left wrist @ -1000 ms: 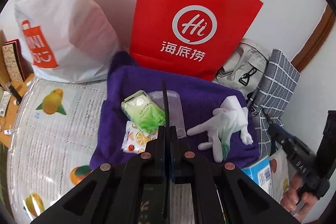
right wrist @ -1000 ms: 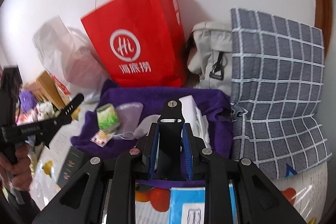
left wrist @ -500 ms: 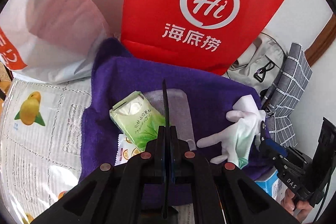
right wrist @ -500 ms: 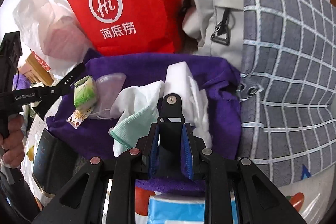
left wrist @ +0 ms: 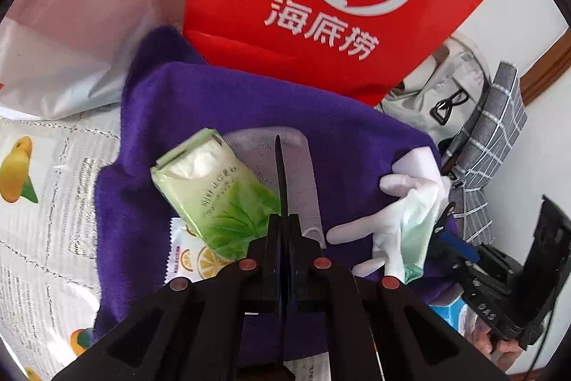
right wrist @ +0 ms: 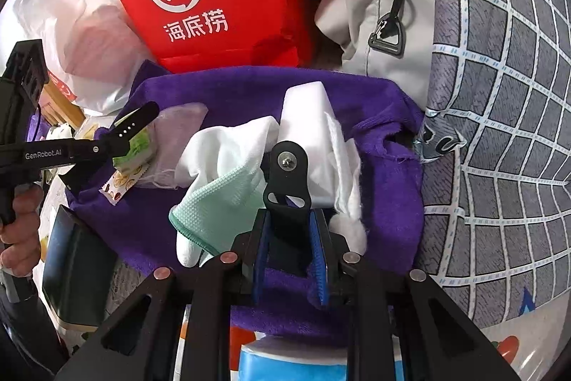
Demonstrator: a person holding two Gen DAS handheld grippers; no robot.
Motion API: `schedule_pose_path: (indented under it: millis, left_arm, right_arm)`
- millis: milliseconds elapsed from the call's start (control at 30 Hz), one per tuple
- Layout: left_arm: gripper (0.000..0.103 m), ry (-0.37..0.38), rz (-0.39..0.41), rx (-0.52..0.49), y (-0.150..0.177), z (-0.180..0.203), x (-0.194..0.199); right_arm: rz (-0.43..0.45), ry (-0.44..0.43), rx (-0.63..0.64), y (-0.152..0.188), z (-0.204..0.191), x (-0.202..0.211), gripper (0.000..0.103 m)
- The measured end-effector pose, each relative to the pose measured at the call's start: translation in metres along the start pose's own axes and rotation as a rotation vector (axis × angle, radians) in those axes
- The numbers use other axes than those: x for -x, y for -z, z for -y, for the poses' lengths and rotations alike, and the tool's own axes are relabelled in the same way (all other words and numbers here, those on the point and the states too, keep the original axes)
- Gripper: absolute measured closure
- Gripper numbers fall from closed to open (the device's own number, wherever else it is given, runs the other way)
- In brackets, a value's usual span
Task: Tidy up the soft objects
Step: 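Open both tools to release the yellow bag and black strap onto the towel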
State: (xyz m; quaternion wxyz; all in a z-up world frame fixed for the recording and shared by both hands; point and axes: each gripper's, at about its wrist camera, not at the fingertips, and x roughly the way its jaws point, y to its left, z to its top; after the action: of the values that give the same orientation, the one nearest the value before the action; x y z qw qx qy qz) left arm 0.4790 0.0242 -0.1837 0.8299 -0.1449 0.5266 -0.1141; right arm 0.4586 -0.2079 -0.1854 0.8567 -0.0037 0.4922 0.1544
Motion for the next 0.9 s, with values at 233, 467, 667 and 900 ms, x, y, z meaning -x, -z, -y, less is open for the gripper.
schedule_pose_path:
  millis: [233,467,667,900]
  left_arm:
    - [0.089,0.003,-0.036,0.053,-0.001,-0.007,-0.010]
    - [0.066,-0.054,0.031,0.020,0.001,0.001,0.014]
    - [0.062,-0.033,0.114,-0.008,0.015,0.011,0.048]
    - [0.061,-0.027,0.148,-0.031,0.049,0.016,0.095]
  right_arm:
    - [0.030,-0.021,0.019,-0.001,-0.003,0.014,0.076]
    - [0.090,-0.028,0.037,-0.001,-0.013,0.039,0.056]
    - [0.176,-0.005,0.001,0.012,-0.018,0.070,0.042]
    - [0.220,0.059,-0.027,0.040,-0.027,0.109,0.041]
